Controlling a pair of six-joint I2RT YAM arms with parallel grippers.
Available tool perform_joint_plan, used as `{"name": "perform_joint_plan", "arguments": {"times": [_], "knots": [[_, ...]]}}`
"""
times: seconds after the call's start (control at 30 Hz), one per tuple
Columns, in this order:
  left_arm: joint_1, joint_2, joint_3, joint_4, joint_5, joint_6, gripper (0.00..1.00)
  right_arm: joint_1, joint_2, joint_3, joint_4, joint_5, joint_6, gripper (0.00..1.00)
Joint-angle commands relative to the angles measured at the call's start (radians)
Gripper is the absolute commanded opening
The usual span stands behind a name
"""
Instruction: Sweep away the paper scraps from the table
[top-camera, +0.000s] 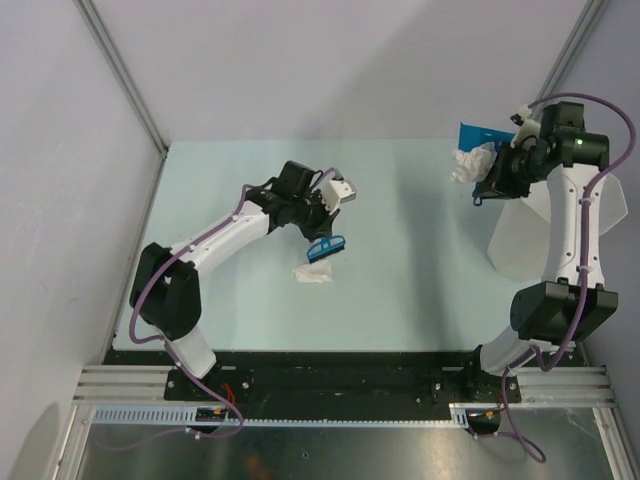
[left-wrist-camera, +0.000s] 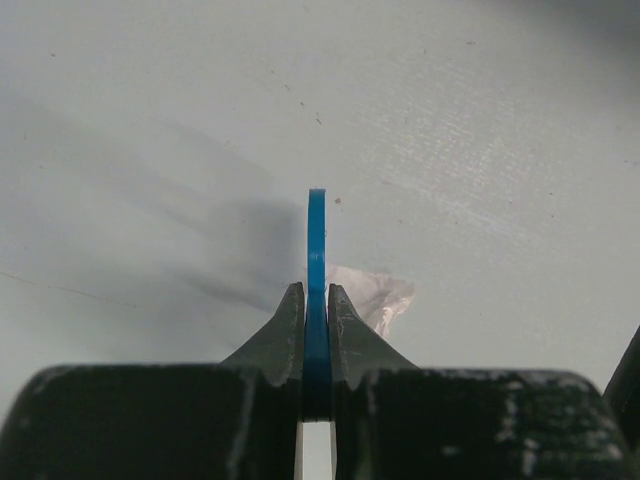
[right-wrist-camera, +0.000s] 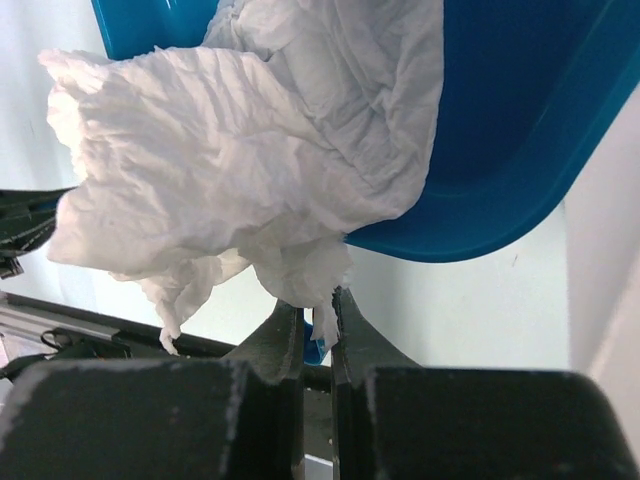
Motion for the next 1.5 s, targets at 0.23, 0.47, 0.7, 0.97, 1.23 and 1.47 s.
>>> {"name": "perform_joint_plan", "arguments": {"times": [0.23,0.47,0.7,0.97,1.23,1.47], "knots": [[0.042,0.009,-0.03,0.01,0.141,-0.011,0.0,-0.202,-0.033,0.049,0.007,-0.103,0.006,0.0],[0.057,0.023,-0.03,0.012,0.142,-0.017,0.0,-0.266,-0.021,0.106,0.03,-0.178,0.026,0.0],[0.061,0.039,-0.034,0.012,0.142,-0.019,0.0,-0.333,-0.025,0.12,0.043,-0.197,0.036,0.0],[0.071,0.032,-0.037,0.012,0.129,-0.022,0.0,-0.51,-0.079,0.12,0.069,0.027,0.07,0.0],[0.071,-0.01,-0.03,0.012,0.083,-0.005,0.0,-0.418,-0.107,0.034,0.1,0.499,0.0,0.0],[0.069,-0.045,-0.016,0.012,0.111,-0.013,0.0,-0.199,-0.163,-0.073,0.145,0.994,-0.173,0.0]]}}
